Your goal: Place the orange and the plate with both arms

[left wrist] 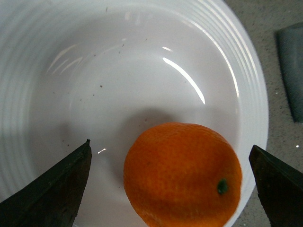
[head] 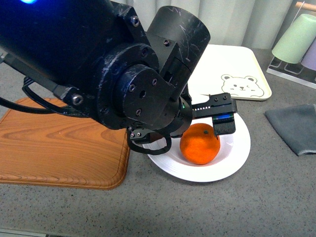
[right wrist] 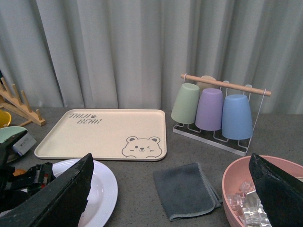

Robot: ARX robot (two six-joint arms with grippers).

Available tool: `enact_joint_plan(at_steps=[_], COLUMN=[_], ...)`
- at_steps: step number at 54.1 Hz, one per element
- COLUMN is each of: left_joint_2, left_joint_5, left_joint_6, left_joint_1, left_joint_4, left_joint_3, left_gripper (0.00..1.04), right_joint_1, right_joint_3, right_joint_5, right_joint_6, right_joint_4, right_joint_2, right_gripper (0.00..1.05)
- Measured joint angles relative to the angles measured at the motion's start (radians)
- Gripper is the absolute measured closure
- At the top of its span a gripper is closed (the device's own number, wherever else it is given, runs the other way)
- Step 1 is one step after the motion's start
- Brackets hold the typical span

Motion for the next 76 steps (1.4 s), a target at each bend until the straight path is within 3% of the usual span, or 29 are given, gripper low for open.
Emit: enact_joint_plan(at_steps=[14, 27, 29, 33, 36, 41, 50, 56, 76], left_joint_2=[-0.222, -0.527, -0.546, -0.586, -0.623, -0.704, -0.848, -0.966, -1.268], left_joint_5=[-0.081, -0.199, -0.27, -0.401, -0.404, -0.376, -0.3, -0.249, -0.157], left_joint_6=[-0.009, -0.011, 0.048, 0.232, 0.349, 0.457, 0.536, 0.554, 0.565], left_joint_1=[0.042, 0.156, 0.167, 0.213, 0.246, 0.292, 0.359, 0.414, 0.507], left_joint_4=[0.096, 0.129, 0.229, 0.597, 0.777, 0.914, 0.893, 0.834, 0.626], left_joint_3=[-0.154, -0.411, -0.47, -0.645, -0.75, -0.848, -0.954, -1.019, -1.11], left_gripper=[0.06, 0.06, 0.1, 0.24, 0.33, 0.47, 0.75, 1.0, 1.01], right_joint_1=[0.0, 0.0, 0.0, 0.0, 0.0, 0.0, 0.0, 0.0, 0.0], right_joint_3=[0.0, 0.0, 0.0, 0.0, 0.0, 0.0, 0.0, 0.0, 0.0], right_joint_5=[0.0, 0.0, 0.0, -0.002, -0.001, 0.001, -0.001, 0.0, 0.0], right_joint_6=[0.0, 0.0, 0.0, 0.0, 0.0, 0.0, 0.0, 0.0, 0.0], right_joint_4=[0.0, 0.0, 0.0, 0.0, 0.0, 0.0, 0.0, 0.0, 0.0], right_joint_2=[0.0, 0.0, 0.0, 0.0, 0.0, 0.0, 0.0, 0.0, 0.0], right_gripper=[0.09, 0.09, 0.09, 0.09, 0.09, 0.09, 0.09, 0.09, 0.09])
